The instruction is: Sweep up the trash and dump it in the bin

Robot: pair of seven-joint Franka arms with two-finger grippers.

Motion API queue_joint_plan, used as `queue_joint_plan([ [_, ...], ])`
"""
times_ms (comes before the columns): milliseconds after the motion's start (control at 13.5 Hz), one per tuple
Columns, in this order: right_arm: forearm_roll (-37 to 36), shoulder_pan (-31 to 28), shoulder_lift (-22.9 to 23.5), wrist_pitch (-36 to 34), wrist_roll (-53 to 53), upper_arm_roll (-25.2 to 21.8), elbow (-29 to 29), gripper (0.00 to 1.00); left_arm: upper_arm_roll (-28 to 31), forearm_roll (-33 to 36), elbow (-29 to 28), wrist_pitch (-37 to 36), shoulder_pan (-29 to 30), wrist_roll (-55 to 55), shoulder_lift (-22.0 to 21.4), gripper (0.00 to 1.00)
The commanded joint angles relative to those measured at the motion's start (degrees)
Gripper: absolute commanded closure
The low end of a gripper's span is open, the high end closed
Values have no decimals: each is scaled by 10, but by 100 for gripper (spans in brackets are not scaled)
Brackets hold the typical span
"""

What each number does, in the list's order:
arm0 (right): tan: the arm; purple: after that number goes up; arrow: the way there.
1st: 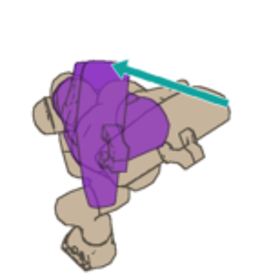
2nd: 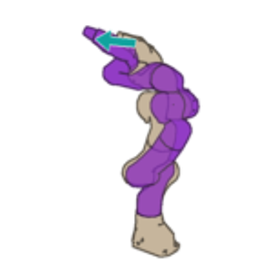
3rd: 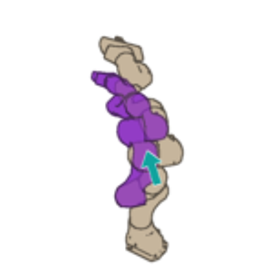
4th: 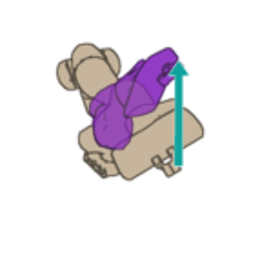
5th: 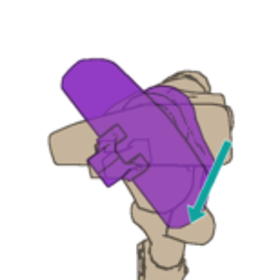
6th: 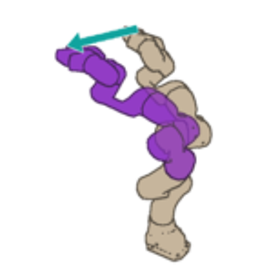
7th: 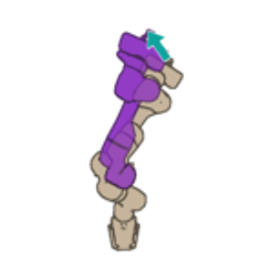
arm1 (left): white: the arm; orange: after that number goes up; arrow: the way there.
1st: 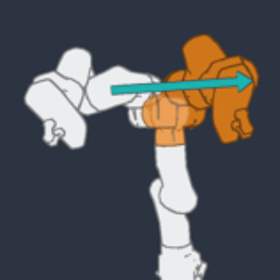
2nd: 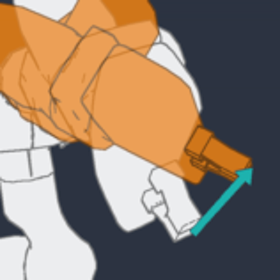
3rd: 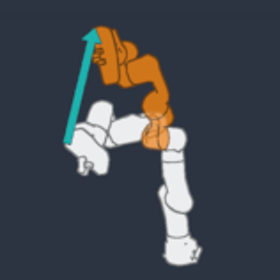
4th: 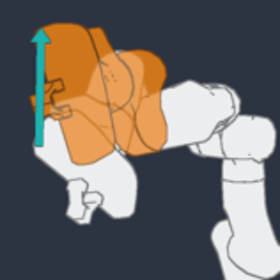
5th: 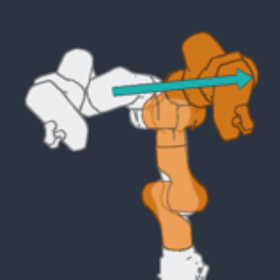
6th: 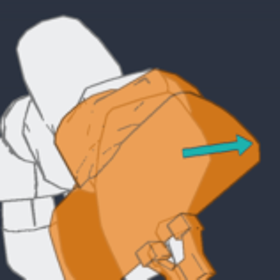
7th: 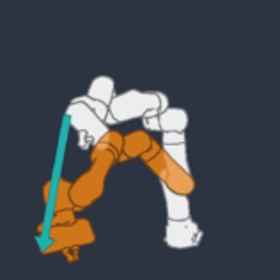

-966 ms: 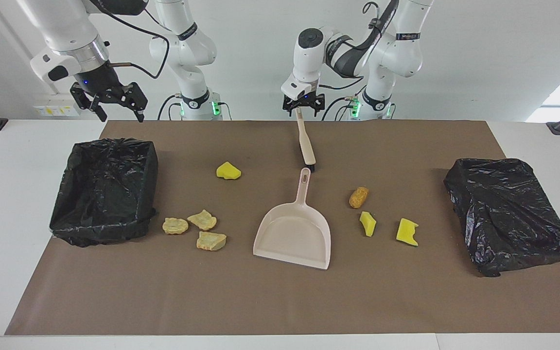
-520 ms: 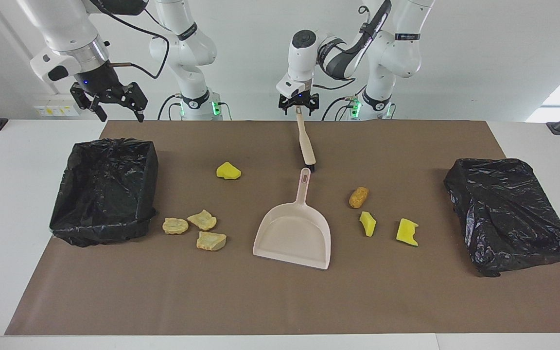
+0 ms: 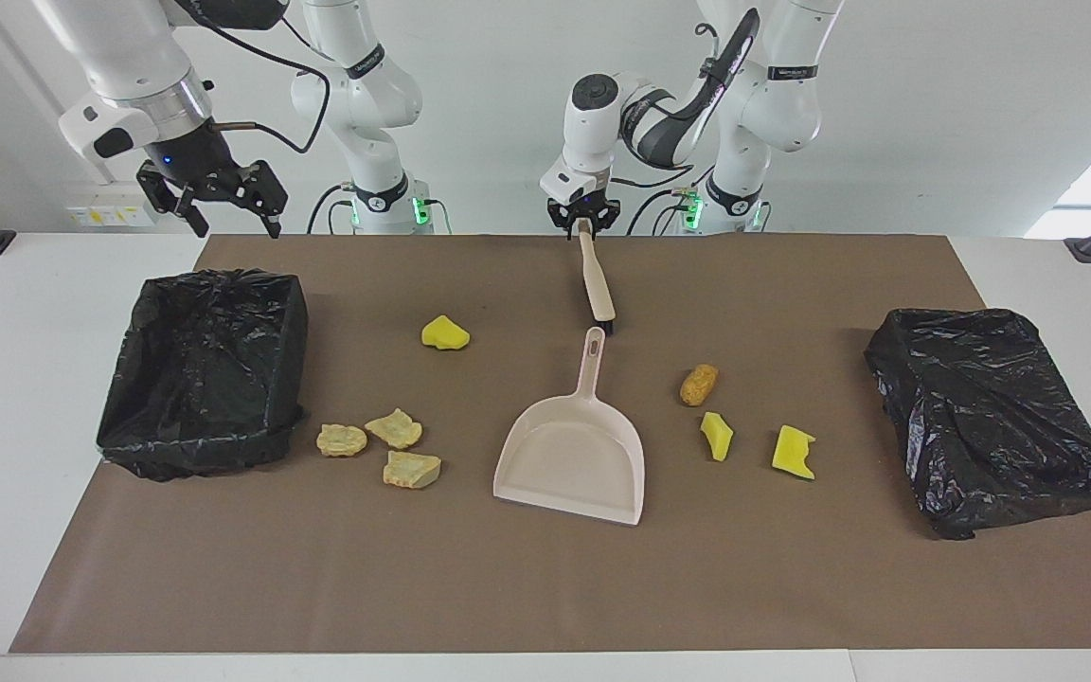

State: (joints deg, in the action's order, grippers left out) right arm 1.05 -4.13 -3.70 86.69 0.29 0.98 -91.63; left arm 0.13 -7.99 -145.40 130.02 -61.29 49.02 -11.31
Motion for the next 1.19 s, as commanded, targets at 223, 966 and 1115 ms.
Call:
queue_joint_plan([
  [223, 1, -6, -13, 6, 12, 4, -15, 0, 0, -4, 22, -86, 74, -115, -5, 100],
  [966, 4, 117, 34, 153, -188, 19, -80, 0, 4, 31, 97, -210, 343, -310, -53, 100],
  [1115, 4, 155, 64, 203, -256, 19, -80, 0, 3, 53, 118, -192, 423, -376, -29, 100],
])
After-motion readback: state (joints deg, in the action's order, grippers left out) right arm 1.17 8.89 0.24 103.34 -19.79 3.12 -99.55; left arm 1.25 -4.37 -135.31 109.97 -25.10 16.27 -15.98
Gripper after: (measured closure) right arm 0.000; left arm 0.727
